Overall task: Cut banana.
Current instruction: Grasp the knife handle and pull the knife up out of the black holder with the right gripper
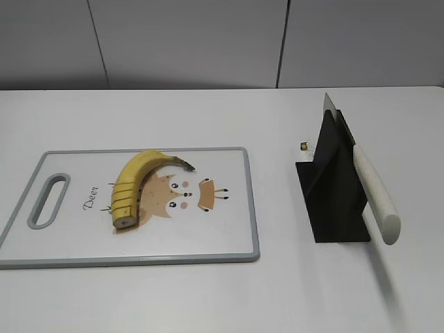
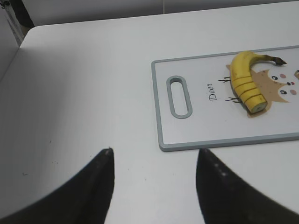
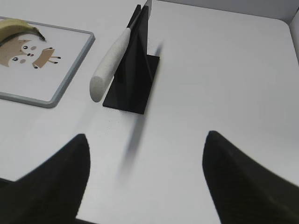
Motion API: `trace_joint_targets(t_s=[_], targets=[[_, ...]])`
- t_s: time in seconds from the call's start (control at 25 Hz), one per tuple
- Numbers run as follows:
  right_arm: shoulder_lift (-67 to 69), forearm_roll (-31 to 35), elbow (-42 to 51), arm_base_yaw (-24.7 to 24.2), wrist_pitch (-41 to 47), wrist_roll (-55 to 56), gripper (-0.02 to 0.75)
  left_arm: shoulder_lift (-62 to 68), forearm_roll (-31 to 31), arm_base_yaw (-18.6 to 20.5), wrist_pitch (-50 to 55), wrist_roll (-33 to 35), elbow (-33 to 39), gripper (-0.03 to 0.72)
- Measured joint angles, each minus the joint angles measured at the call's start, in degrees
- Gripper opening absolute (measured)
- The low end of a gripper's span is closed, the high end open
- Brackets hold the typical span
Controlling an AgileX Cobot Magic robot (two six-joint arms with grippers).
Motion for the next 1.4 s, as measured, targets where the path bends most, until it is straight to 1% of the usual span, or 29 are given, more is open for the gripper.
trace_joint_targets(t_s=[1.4], targets=[[0.0,0.0,0.0,0.0,0.0,0.0,0.57,0.0,0.0,0.0,0.0,0.0,0.0,0.543]])
